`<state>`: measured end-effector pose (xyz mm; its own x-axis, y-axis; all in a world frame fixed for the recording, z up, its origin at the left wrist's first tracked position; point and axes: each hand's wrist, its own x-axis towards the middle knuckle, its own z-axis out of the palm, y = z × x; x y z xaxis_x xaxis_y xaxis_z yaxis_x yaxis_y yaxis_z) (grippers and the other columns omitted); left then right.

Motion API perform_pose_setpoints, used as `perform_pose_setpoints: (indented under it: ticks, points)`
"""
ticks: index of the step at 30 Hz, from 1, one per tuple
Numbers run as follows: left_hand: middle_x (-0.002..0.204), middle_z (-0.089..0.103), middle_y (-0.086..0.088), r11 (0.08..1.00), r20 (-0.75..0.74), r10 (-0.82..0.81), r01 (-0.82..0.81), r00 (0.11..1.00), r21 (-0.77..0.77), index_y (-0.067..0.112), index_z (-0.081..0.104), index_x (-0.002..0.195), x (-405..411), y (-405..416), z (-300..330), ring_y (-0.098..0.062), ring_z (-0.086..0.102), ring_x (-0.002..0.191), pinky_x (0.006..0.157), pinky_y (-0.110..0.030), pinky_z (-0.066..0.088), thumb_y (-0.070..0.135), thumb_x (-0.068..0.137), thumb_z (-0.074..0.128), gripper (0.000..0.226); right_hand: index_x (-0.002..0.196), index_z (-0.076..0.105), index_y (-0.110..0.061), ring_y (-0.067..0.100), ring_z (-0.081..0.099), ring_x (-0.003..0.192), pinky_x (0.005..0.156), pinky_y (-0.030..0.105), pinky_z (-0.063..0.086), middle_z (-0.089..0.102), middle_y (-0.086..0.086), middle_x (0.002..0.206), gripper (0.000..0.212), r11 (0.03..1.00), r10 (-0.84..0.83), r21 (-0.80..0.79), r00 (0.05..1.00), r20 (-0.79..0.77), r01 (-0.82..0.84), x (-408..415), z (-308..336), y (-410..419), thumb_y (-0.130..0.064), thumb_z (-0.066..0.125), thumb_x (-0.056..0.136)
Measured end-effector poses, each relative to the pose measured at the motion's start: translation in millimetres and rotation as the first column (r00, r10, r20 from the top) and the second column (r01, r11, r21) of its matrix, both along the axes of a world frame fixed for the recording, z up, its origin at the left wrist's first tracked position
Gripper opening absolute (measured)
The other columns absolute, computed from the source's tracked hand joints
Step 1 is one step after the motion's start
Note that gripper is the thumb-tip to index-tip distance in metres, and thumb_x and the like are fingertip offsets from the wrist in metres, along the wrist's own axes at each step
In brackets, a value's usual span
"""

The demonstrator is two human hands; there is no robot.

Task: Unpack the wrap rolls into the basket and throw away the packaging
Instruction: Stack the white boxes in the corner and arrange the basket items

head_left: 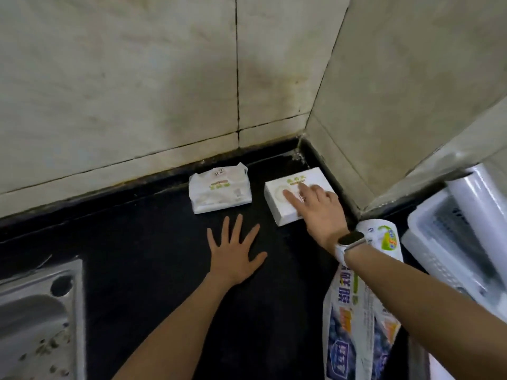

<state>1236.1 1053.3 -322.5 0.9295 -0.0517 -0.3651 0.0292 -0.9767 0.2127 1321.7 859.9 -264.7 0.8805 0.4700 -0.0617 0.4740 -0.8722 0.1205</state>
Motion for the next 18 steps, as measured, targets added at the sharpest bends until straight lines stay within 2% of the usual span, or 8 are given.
perform_pose_setpoints:
  ticks: [2, 6, 12, 15, 18]
  points:
    - [0.157, -0.017, 0.0, 1.0, 0.037, -0.002, 0.001, 0.999, 0.016, 0.048, -0.014, 0.138, -1, 2, -11, -0.028, -0.021, 0.142, 0.107, -0.062, -0.016, 0.072, 0.082, 0.019, 0.069, 0.143, 0.022, -0.027, 0.038, 0.035, 0.128, 0.097, 0.048, 0.033, 0.031, 0.016, 0.148, 0.062, 0.999, 0.015, 0.032, 1.0, 0.011, -0.016, 16, -3, 5, -0.006, 0.038, 0.086]
    - [0.156, -0.019, -0.001, 1.0, 0.055, -0.005, 0.004, 0.998, 0.016, 0.049, -0.028, 0.127, -1, 3, -21, -0.029, -0.023, 0.141, 0.106, -0.062, -0.017, 0.075, 0.078, 0.009, 0.066, 0.144, 0.021, -0.027, 0.038, 0.024, 0.136, 0.111, 0.049, 0.02, 0.024, 0.014, 0.153, 0.065, 0.995, 0.006, 0.096, 0.999, -0.038, -0.002, 55, -7, 21, 0.001, 0.034, 0.086]
    - [0.155, -0.022, 0.0, 0.999, 0.016, -0.02, 0.02, 1.0, -0.029, 0.049, -0.028, 0.127, 2, 4, -20, -0.029, -0.026, 0.14, 0.105, -0.063, -0.019, 0.075, 0.079, 0.009, 0.066, 0.145, 0.001, -0.03, 0.029, -0.002, 0.144, 0.118, 0.045, 0.002, 0.0, 0.005, 0.158, 0.09, 0.998, -0.051, 0.03, 0.979, -0.197, 0.058, 76, 0, 37, 0.008, 0.046, 0.077]
    - [0.155, -0.025, 0.001, 0.998, -0.038, -0.03, 0.028, 0.999, -0.051, 0.049, -0.019, 0.136, 5, 5, -16, -0.029, -0.026, 0.14, 0.105, -0.064, -0.018, 0.075, 0.08, 0.014, 0.07, 0.145, 0.002, -0.028, 0.026, -0.003, 0.145, 0.118, 0.045, 0.004, -0.001, 0.004, 0.158, 0.084, 0.993, -0.102, 0.044, 0.971, -0.217, 0.114, 58, 8, 35, 0.002, 0.046, 0.08]
    - [0.156, -0.022, -0.002, 0.998, -0.095, -0.038, 0.032, 0.995, -0.056, 0.045, -0.006, 0.141, 10, 2, -3, -0.032, -0.022, 0.141, 0.107, -0.065, -0.012, 0.071, 0.083, 0.027, 0.072, 0.144, 0.018, -0.019, 0.026, 0.015, 0.142, 0.116, 0.044, 0.017, 0.019, 0.007, 0.155, 0.066, 0.959, -0.15, 0.206, 0.964, -0.219, 0.196, 19, 15, 24, -0.005, 0.044, 0.085]
